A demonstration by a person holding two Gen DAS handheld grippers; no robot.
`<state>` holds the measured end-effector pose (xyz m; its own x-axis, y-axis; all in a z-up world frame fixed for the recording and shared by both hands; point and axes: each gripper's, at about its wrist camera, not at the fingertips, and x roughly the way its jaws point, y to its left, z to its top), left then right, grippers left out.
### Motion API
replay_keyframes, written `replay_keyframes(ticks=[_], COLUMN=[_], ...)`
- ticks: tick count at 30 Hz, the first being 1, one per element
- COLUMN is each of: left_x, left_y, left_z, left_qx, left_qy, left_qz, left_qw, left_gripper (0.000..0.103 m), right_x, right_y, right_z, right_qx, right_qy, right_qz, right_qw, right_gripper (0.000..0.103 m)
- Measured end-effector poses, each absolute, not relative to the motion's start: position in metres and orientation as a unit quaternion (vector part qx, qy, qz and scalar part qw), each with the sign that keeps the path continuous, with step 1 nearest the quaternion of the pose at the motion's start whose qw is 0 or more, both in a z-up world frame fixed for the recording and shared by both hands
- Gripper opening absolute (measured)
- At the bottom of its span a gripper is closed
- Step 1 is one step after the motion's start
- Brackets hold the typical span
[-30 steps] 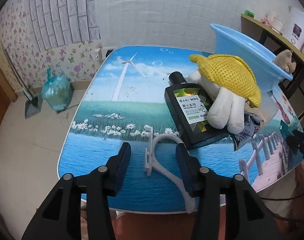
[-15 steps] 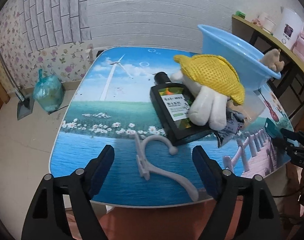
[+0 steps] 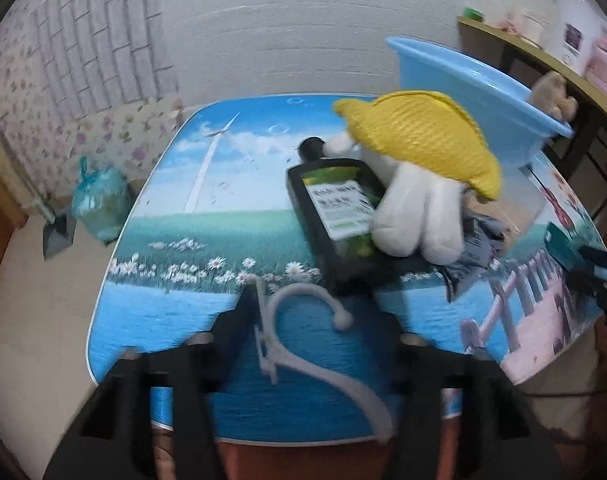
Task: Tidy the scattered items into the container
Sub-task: 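Grasp the white plastic hanger with the left gripper while the right grasps the teal packet, then carry the hanger and teal packet over the blue basin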
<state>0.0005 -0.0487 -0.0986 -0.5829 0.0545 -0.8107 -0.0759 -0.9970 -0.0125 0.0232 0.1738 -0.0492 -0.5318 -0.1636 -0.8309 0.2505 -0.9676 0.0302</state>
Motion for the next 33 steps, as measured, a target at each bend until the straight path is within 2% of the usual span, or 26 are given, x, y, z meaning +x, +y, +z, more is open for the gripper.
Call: replay_keyframes(ticks=[6,7,8,11,15,23,26,28,29,33], left_x=[0.01,0.011,0.013,0.017,0.017,0.02,0.021,0.023,0.023,0.021], left_y=[-0.048,-0.047,-0.046,-0.044,-0.046,-0.046,-0.046,-0.044,-0.042,-0.04], left_z=[-0.097,-0.096,-0.095,-0.092,-0.093,-0.097,-0.098,-0.097,-0.098,-0.096], left_qx=[-0.456,-0.455,-0.454,-0.457,-0.472,-0.479,-0.474,-0.465,-0.46,-0.462], left_qy=[0.009,0.009,0.01,0.014,0.008,0.005,0.003,0.007,0.014,0.015], left_qz=[0.888,0.889,0.889,0.888,0.881,0.877,0.88,0.885,0.887,0.886], left_qw=[0.049,0.051,0.053,0.05,0.04,0.018,0.018,0.024,0.031,0.034], left_gripper=[0.047,0.047,0.047,0.048,0.057,0.064,0.063,0.048,0.047,0.047], right_x=[0.027,0.027,0.028,0.027,0.027,0.025,0.024,0.024,0.024,0.024], right_y=[0.168,0.167,0.167,0.17,0.171,0.168,0.168,0.169,0.17,0.177], right_z=[-0.049,-0.049,-0.049,-0.048,-0.048,-0.05,-0.05,-0.05,-0.05,-0.047], right_qx=[0.466,0.465,0.463,0.464,0.465,0.458,0.453,0.451,0.451,0.45], right_qy=[0.057,0.06,0.059,0.049,0.045,0.055,0.055,0.054,0.051,0.025], right_qz=[-0.872,-0.873,-0.874,-0.874,-0.873,-0.877,-0.88,-0.881,-0.881,-0.881], right_qw=[0.136,0.135,0.136,0.138,0.139,0.133,0.132,0.133,0.134,0.14], right_gripper=[0.059,0.055,0.047,0.046,0.048,0.049,0.051,0.049,0.045,0.045])
